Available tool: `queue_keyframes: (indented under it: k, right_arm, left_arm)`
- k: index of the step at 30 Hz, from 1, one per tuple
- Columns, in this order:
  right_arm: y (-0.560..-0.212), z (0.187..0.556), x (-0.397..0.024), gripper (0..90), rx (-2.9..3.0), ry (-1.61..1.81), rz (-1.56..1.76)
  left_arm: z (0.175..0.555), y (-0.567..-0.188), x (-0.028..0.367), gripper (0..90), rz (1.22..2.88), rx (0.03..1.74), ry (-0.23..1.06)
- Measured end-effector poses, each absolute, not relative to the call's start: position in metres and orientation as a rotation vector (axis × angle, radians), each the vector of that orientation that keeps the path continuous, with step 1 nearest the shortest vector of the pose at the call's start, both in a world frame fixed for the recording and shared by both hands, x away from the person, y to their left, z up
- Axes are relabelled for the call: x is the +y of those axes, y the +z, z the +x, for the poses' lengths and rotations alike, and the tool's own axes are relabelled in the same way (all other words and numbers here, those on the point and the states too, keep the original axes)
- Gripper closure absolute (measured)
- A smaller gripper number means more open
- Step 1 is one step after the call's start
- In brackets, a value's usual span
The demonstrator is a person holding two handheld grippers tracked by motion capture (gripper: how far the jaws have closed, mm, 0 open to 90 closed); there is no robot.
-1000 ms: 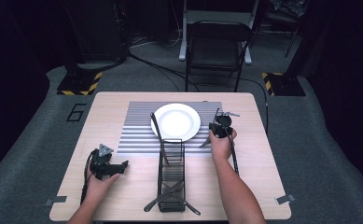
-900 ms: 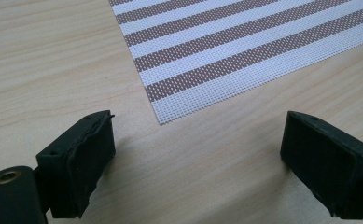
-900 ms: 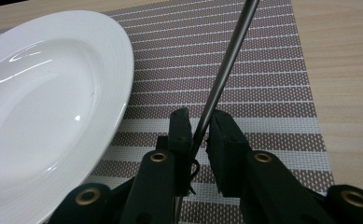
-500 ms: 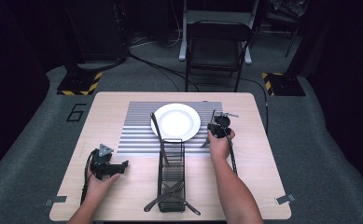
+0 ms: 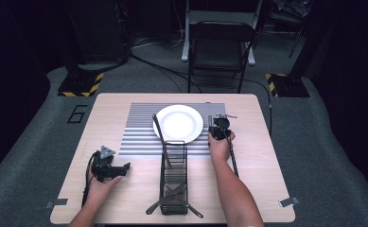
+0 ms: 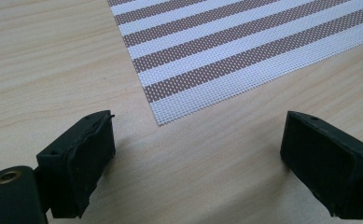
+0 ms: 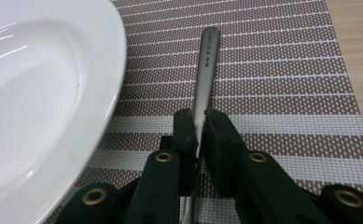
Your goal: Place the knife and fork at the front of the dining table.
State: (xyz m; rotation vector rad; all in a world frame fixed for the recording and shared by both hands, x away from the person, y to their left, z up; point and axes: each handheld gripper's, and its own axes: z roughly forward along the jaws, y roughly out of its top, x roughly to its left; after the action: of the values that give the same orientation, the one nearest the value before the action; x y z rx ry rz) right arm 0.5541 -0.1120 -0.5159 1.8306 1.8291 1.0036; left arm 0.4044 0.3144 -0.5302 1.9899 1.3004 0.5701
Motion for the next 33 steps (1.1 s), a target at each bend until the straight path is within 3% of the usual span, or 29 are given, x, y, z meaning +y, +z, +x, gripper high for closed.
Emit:
queue_keyframes:
  k: [26, 33]
  right_arm:
    - [-0.5161, 0.5623, -0.1169, 82.8, 1.812, 0.981, 1.816]
    - [-0.5098, 0.5602, -0.1199, 78.1, 1.807, 0.983, 1.813]
  left_arm:
    - [0.4044, -0.5302, 0.3141, 9.8, 1.988, 1.302, 0.570]
    - [0.4044, -0.5295, 0.3141, 9.7, 1.997, 1.304, 0.564]
